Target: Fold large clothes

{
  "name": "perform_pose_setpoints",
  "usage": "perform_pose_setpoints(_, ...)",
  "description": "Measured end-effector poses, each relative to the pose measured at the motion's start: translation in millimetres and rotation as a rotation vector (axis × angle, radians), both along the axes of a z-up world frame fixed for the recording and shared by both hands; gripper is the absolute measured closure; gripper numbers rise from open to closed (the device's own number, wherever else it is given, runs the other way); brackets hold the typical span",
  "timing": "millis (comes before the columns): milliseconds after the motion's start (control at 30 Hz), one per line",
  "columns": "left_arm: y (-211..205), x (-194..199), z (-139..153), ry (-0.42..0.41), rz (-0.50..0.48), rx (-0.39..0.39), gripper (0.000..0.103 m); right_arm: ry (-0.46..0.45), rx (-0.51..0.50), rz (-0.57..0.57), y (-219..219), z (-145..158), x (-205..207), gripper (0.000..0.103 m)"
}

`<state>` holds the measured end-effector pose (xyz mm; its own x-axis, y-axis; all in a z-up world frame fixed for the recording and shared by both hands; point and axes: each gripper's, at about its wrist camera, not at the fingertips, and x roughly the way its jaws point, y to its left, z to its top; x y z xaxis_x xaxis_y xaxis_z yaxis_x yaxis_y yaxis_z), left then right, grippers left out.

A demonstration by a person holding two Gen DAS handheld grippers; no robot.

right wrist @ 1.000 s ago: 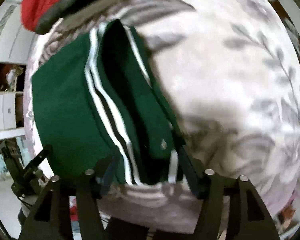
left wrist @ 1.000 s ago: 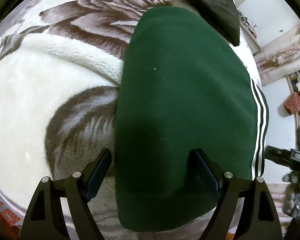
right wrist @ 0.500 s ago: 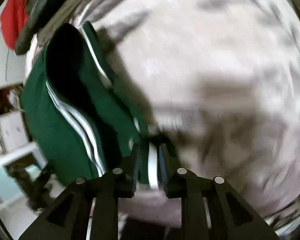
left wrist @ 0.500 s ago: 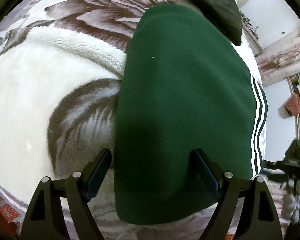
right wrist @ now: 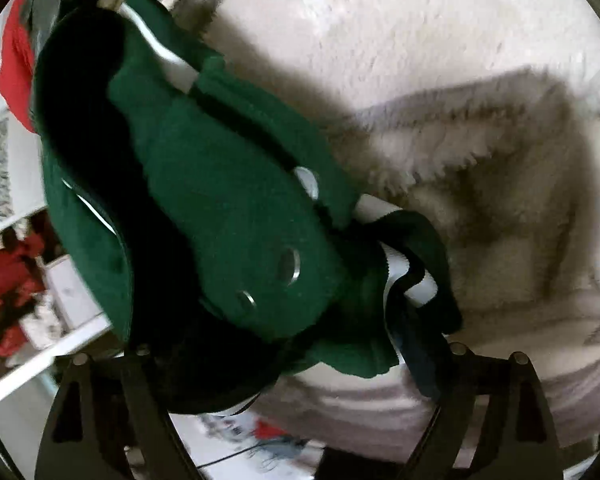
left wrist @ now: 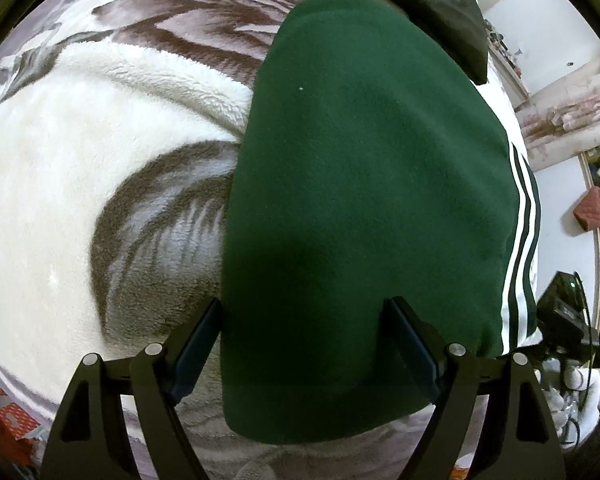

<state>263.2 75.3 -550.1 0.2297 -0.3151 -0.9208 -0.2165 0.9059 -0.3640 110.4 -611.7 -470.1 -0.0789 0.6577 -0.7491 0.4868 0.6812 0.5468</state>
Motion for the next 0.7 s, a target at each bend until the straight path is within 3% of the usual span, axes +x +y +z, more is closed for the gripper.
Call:
perform_pose_setpoints(100, -2.4, 2.1, 4.9, -0.004, 0.001, 0.002, 0.019, -0.002, 0.011, 0.024, -18.5, 13.9, 0.5, 0.014)
perform_pose_setpoints(200, -0.8, 0.4, 9.5, -0.016, -0.001, 0.013, 0.019, -0.078, -0.130, 0.016, -42.2, 58.7, 1.9, 0.014)
perform_pose_setpoints(300, 0.7, -0.7, 6.8, -0.008, 0.009, 0.015, 0.019, -0.213, -0.053, 0.011, -32.5, 91.7, 12.5, 0.014)
perform_pose_setpoints(400, -2.2, -1.4, 3.5, 0.000, 0.019, 0.017, 0.019, -0.221, 0.042, 0.120, 9.9, 79.1, 22.7, 0.014)
perform_pose_setpoints(433, -3.3, -1.4, 2.7, 0.002, 0.024, 0.018, 0.019, -0.193, 0.040, 0.169, 30.6, 64.7, 27.2, 0.022)
perform_pose_setpoints(467, -4.4, -1.1, 2.2, 0.004, 0.023, 0.019, 0.019, -0.180, 0.025, 0.186, 38.3, 55.2, 28.7, 0.060)
perform_pose_setpoints(500, -5.4, -0.6, 1.8, 0.007, 0.020, 0.020, 0.019, -0.147, -0.017, 0.218, 46.0, 44.9, 27.8, 0.074)
perform_pose_setpoints(533, -6.5, -1.0, 2.1, 0.003, 0.018, 0.014, 0.019, -0.121, -0.012, 0.214, 47.0, 41.0, 25.0, 0.079)
perform_pose_setpoints(567, -6.5, -0.8, 2.6, 0.000, 0.019, 0.008, 0.019, -0.117, 0.009, 0.184, 40.6, 43.2, 20.2, 0.099)
perform_pose_setpoints(700, -8.1, 1.2, -1.4, 0.000, 0.029, -0.034, 0.019, -0.148, -0.061, 0.090, 13.6, 80.5, 9.7, 0.100)
